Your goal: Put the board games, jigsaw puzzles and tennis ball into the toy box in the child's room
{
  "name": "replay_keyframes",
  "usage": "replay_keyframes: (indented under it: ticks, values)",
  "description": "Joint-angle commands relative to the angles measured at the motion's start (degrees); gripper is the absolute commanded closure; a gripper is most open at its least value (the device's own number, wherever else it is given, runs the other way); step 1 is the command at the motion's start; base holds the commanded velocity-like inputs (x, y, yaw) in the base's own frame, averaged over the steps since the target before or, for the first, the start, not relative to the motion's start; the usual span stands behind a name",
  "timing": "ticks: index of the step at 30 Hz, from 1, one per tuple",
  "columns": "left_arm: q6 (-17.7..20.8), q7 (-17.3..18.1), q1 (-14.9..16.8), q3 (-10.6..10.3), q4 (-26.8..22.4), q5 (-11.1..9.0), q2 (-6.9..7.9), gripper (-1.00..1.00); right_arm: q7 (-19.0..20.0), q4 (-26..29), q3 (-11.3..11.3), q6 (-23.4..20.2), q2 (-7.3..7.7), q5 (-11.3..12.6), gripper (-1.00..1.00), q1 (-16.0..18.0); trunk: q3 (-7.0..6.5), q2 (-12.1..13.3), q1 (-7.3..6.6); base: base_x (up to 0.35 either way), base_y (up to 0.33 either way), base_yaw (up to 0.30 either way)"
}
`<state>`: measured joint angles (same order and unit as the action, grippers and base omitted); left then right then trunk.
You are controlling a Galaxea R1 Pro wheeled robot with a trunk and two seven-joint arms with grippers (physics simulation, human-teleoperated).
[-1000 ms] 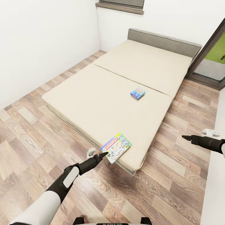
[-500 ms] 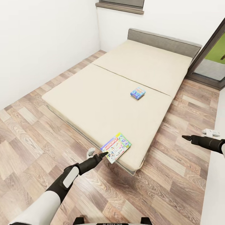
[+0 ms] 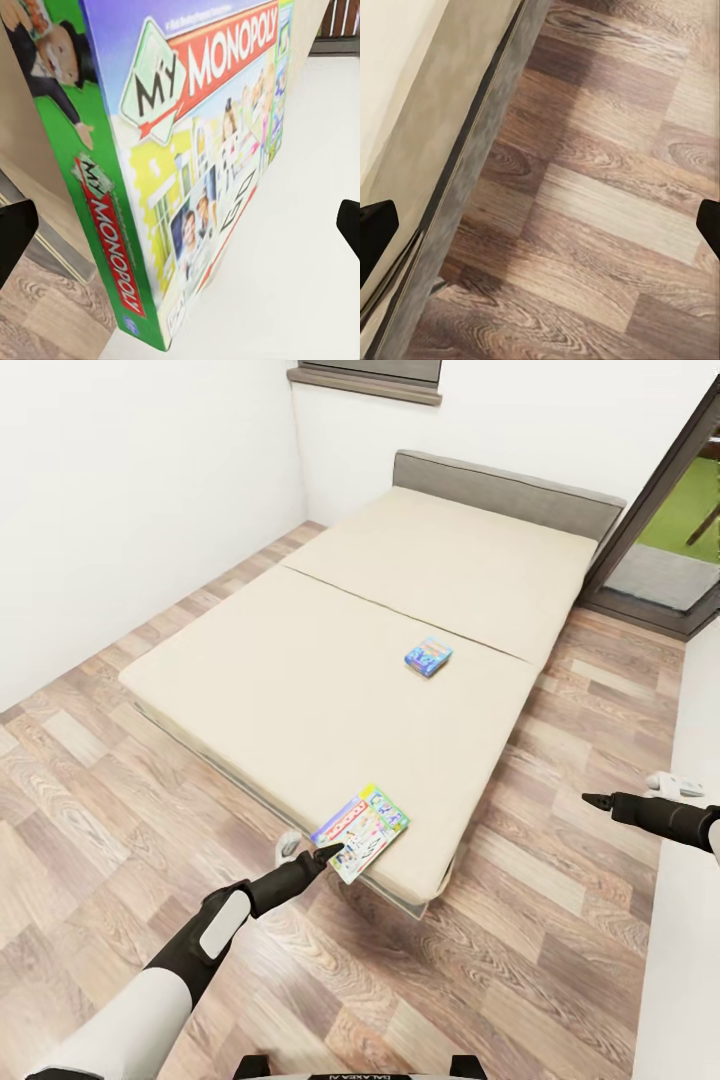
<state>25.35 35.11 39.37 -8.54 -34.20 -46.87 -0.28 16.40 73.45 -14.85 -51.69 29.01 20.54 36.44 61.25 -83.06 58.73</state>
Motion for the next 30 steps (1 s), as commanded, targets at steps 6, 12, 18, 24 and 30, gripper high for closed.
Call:
replay_keyframes:
  ticks: [6, 12, 18, 24, 30]
  values:
    - [0.49, 0.44, 0.19, -0.01, 0.01, -0.52, 0.06, -1.0, 0.52, 0.03, -0.09, -0.25, 0.0, -0.41, -1.0, -0.02, 0.03, -0.02, 0.0, 0.0, 0.0, -0.058]
    - [0.49, 0.58, 0.25, 0.05, 0.0, -0.51, 0.09, -1.0, 0.52, 0.04, -0.09, -0.25, 0.0, -0.41, -1.0, -0.04, 0.03, -0.02, 0.0, 0.0, 0.0, -0.018]
    - [0.49, 0.61, 0.26, 0.08, 0.01, -0.51, 0.1, -1.0, 0.54, 0.08, -0.09, -0.25, 0.01, -0.41, -1.0, -0.05, 0.03, -0.02, 0.0, 0.0, 0.0, -0.006]
    - [0.49, 0.65, 0.27, 0.15, 0.01, -0.52, 0.1, -1.0, 0.53, 0.1, -0.09, -0.25, 0.01, -0.41, -1.0, -0.05, 0.03, -0.02, 0.0, 0.0, 0.0, -0.002]
    - [0.49, 0.66, 0.27, 0.18, 0.01, -0.51, 0.1, -1.0, 0.52, 0.15, -0.09, -0.25, 0.0, -0.41, -1.0, -0.05, 0.03, -0.02, 0.0, 0.0, 0.0, 0.0]
